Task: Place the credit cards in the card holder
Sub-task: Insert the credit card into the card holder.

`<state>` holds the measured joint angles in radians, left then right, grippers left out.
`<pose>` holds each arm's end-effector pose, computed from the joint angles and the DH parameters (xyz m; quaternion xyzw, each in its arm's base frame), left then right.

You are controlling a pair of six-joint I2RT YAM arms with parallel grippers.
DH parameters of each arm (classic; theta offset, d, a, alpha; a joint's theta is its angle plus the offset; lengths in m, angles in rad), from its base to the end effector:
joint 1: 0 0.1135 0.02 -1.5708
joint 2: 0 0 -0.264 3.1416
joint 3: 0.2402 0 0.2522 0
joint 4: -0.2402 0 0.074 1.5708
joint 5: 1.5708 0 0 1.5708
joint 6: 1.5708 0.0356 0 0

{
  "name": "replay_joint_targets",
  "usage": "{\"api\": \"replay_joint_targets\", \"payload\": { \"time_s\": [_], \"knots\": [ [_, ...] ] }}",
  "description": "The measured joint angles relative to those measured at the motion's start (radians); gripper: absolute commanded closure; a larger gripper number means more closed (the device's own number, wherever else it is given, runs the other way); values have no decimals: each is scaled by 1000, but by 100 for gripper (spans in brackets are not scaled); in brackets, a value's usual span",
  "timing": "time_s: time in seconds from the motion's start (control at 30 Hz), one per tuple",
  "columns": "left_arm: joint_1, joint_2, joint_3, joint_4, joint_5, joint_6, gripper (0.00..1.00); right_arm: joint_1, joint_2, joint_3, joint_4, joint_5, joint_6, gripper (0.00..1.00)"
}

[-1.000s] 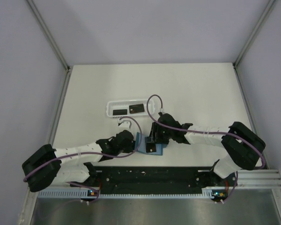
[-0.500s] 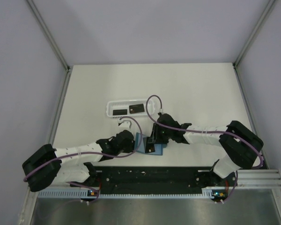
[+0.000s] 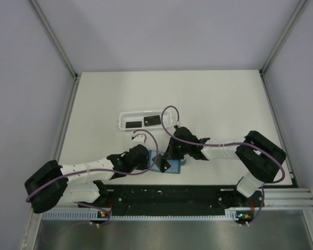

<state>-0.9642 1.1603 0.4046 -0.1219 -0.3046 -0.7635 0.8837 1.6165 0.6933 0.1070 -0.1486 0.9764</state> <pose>0.1245 -0.1607 0.1482 0.0419 0.9301 -0.1626 0.3266 0.1878 0.2372 0.1385 0.0156 0.9274 0.3358 0.1643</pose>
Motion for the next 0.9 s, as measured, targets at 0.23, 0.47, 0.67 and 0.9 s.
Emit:
{"api": "replay_joint_targets", "payload": {
  "time_s": [0.23, 0.47, 0.67, 0.9],
  "knots": [
    [0, -91, 10, -117, -13, 0, 82, 0, 12, 0, 17, -11, 12, 87],
    [0, -248, 84, -189, -52, 13, 74, 0, 16, 0, 21, -13, 14, 87],
    [0, -235, 34, -31, 36, 94, 76, 0, 20, 0, 25, -14, 12, 87],
    [-2, -88, -7, 135, 153, 153, 76, 0, 21, 0, 25, -14, 11, 87]
  ]
}}
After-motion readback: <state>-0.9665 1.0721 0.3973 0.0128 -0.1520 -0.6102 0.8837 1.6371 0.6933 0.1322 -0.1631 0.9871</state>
